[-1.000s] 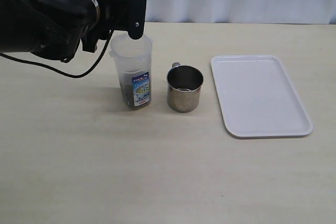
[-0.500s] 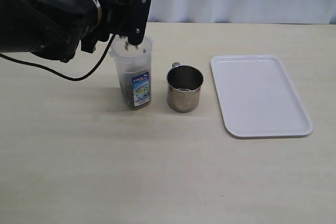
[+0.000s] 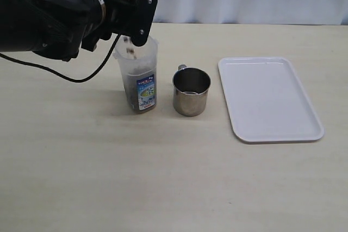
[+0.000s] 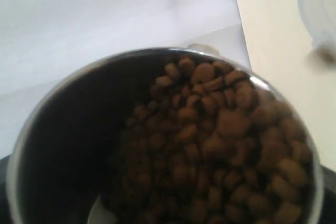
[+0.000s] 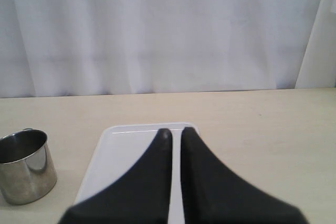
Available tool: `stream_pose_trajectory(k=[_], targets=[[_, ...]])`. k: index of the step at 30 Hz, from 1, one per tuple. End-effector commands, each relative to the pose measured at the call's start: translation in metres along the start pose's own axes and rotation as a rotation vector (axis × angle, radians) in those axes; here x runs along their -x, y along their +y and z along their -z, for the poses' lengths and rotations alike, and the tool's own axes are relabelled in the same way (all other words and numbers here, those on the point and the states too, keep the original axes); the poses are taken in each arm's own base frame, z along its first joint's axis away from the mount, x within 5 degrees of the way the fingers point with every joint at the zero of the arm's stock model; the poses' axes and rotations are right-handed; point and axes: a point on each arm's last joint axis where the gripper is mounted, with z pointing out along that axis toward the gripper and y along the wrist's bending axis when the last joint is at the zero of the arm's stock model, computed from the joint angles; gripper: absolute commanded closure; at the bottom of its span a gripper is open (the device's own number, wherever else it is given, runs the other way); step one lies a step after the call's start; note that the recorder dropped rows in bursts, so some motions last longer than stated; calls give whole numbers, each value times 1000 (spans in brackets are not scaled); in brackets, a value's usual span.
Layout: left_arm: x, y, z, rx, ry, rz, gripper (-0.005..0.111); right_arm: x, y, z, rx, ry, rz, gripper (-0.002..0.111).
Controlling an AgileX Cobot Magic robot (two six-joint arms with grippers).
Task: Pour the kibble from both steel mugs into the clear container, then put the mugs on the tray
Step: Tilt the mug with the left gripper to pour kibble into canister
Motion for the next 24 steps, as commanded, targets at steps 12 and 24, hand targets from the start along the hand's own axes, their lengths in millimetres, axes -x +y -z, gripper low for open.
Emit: stream_pose_trajectory(k=[12,24], targets=[[1,9,3,33,-9,-86,107,-1,0,0,-1,2,-7,104],[2,9,3,33,-12,-137,107,-1,0,0,-1,2,-7,104]])
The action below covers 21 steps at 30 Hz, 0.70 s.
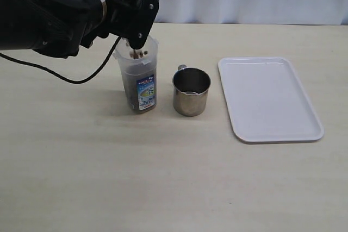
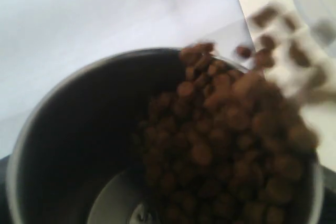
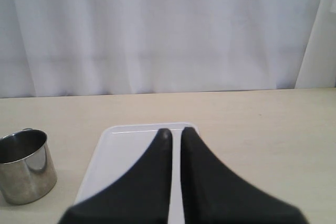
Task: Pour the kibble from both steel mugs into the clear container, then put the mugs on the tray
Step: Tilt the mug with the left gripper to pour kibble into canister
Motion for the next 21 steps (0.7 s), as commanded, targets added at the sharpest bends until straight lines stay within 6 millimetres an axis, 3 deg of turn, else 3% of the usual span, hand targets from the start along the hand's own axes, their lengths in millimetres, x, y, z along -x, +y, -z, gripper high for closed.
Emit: stream_pose_trajectory(k=[1,21], targets=[[0,7,3,27,-1,-32,107,-1,0,0,-1,2,-7,104],[0,7,3,27,4,-143,107,-1,0,0,-1,2,-7,104]])
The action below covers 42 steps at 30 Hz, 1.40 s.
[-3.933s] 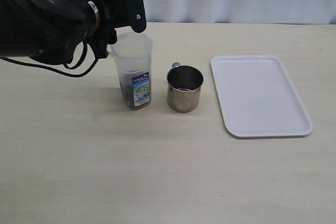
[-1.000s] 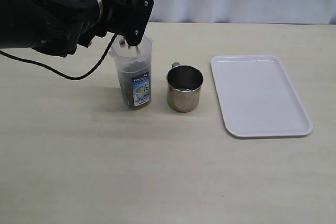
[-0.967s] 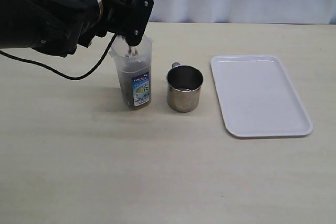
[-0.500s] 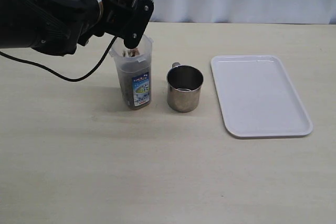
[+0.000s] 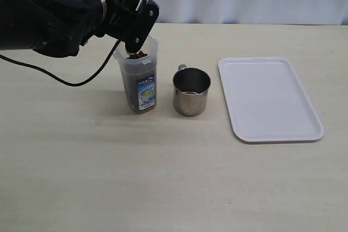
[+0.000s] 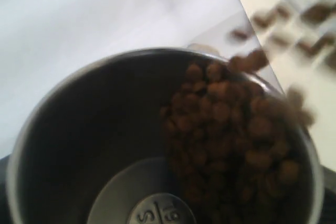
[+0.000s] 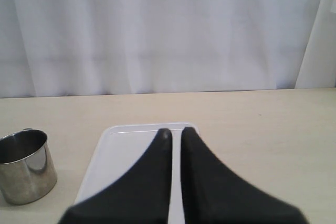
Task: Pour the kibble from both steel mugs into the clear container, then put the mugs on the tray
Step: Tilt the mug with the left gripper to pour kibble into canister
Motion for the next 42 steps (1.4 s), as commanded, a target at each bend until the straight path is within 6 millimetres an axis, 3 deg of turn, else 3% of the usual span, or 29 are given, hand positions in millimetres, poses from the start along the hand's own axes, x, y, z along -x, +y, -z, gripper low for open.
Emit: stream_pose_trajectory(k=[1,6,31,42], targets=[[0,7,3,27,5,-34,107,-1,0,0,-1,2,-7,104],[10,11,9,42,2,-110,107,-1,0,0,-1,2,-7,104],[18,17,21,52,81,-251,107,-1,0,0,-1,2,-7,104],[38,15,27,46,126,-327,107,-1,0,0,-1,2,-7,104]])
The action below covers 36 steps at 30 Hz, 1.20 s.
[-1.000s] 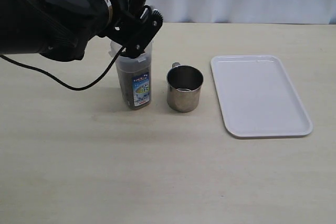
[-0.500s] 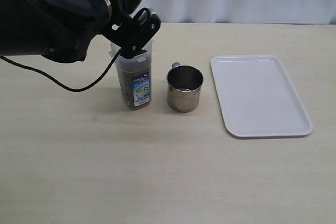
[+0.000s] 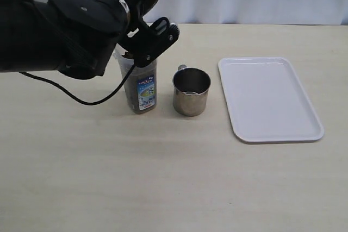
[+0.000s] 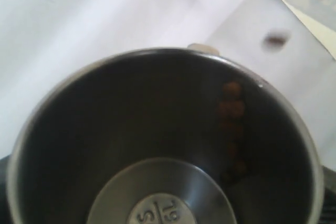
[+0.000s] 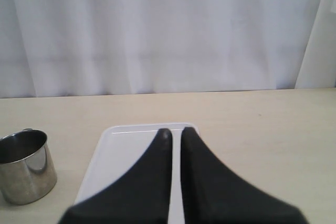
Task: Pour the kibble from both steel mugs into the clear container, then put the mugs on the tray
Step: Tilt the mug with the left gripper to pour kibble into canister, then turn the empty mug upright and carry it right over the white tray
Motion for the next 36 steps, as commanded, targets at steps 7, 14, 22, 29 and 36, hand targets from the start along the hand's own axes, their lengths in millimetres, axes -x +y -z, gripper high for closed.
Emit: stream_pose_trajectory(k=[7,14,22,29,36], targets=[[22,-5,-4,-56,99,-91,107,-1,0,0,-1,2,-7,104],[26,-1,1,-44,97,-94,107,-1,0,0,-1,2,-7,104],[36,-5,5,-90,224,-130,107,-1,0,0,-1,2,-7,104],[33,0,10,-85,285,-84,107,-1,0,0,-1,2,-7,104],[41,-1,9,-96,295,-131,107,-1,0,0,-1,2,-7,104]])
